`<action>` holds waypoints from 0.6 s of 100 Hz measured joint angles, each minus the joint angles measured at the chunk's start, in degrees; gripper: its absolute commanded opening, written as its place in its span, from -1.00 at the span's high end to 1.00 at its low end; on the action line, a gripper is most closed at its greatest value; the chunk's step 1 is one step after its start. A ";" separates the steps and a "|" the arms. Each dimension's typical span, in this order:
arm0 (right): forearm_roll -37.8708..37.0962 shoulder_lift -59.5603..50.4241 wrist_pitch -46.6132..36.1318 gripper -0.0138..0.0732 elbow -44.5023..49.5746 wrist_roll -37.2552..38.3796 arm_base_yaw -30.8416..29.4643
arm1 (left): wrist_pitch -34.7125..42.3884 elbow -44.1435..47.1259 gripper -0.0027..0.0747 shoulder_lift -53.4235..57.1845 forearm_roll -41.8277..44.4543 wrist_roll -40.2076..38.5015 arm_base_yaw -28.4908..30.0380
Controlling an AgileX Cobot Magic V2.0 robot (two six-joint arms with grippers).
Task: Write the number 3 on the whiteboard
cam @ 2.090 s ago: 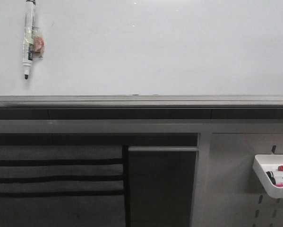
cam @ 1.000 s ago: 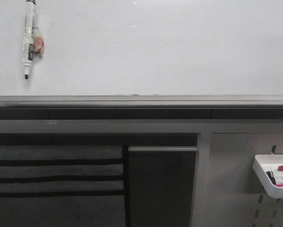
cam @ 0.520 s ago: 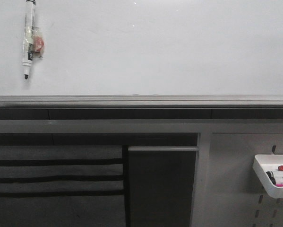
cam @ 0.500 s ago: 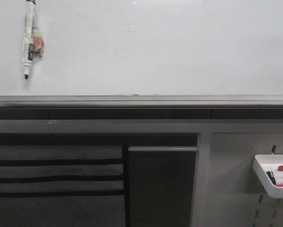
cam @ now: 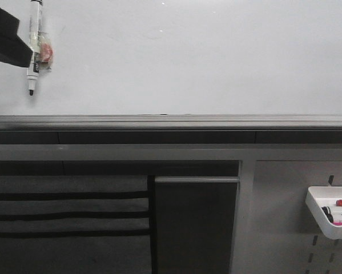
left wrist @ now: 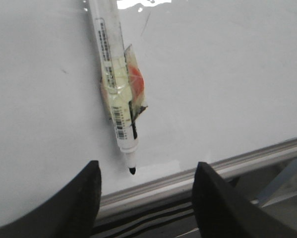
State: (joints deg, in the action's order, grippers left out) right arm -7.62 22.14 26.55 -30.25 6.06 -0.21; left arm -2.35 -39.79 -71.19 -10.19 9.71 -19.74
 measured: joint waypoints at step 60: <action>0.00 0.00 0.00 -0.20 0.00 0.00 0.00 | 6.64 -5.34 0.01 -14.24 0.00 0.00 1.29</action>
State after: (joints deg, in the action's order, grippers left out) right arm -7.62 22.14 26.55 -30.25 6.06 -0.21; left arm 4.29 -45.14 -85.44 -10.19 9.71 -18.45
